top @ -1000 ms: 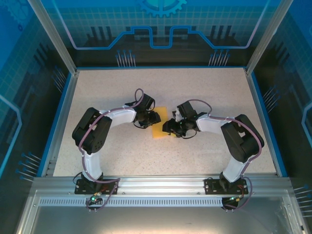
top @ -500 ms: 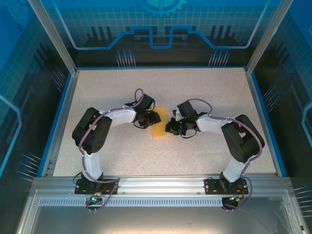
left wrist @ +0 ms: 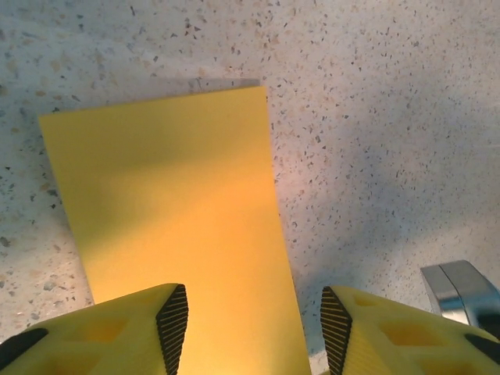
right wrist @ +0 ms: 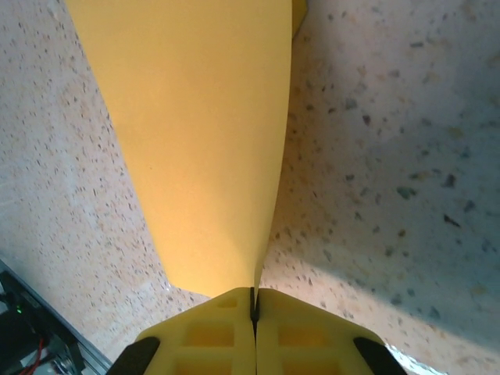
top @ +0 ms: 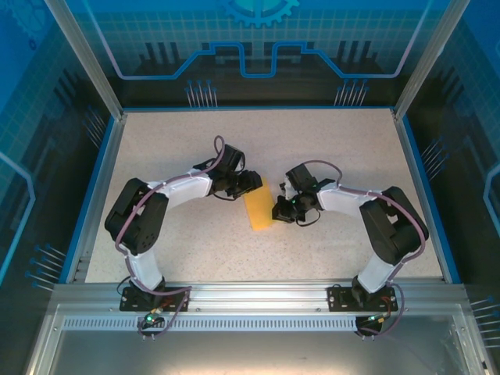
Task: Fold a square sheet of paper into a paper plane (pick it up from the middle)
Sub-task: Third fold the triangle at the center of the table.
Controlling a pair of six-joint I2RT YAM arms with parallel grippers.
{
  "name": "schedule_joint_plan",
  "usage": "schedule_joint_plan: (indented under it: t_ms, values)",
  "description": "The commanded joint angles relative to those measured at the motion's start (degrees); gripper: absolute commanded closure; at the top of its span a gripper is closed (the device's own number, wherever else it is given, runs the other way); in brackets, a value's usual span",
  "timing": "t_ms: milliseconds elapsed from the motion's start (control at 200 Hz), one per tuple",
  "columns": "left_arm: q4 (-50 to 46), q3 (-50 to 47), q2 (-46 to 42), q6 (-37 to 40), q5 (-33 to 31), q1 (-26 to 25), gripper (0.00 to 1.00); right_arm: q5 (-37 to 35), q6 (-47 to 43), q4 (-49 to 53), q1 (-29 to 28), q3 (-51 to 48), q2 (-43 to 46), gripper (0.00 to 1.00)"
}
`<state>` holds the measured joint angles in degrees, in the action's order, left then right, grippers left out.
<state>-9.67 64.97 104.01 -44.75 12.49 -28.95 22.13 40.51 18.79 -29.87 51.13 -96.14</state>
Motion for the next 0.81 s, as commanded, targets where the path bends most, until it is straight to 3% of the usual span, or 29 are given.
schedule_joint_plan:
  t_ms: [0, 230, 355, 590, 800]
  values:
    - [0.1, -0.9, 1.2, 1.1, 0.8, 0.6, 0.51, 1.1, -4.0, 5.3, 1.0, 0.0, 3.0, 1.00]
    - [-1.9, -1.0, 4.4, 1.1, -1.1, 0.6, 0.63, 1.6, -2.8, 3.6, 1.7, 0.4, 2.6, 1.00]
    - [-2.5, -1.3, 5.5, 1.3, -1.5, 0.6, 0.67, 1.5, -1.8, 2.8, 1.6, 1.0, 2.2, 0.92]
    - [-2.5, -1.8, 5.9, 1.7, -1.6, 0.6, 0.69, -0.6, 0.4, 2.7, 1.6, 0.4, 3.3, 0.82]
    - [-2.3, -1.9, 6.0, 1.8, -1.5, 0.6, 0.70, -1.2, 2.2, 2.4, 1.6, -0.4, 4.3, 0.83]
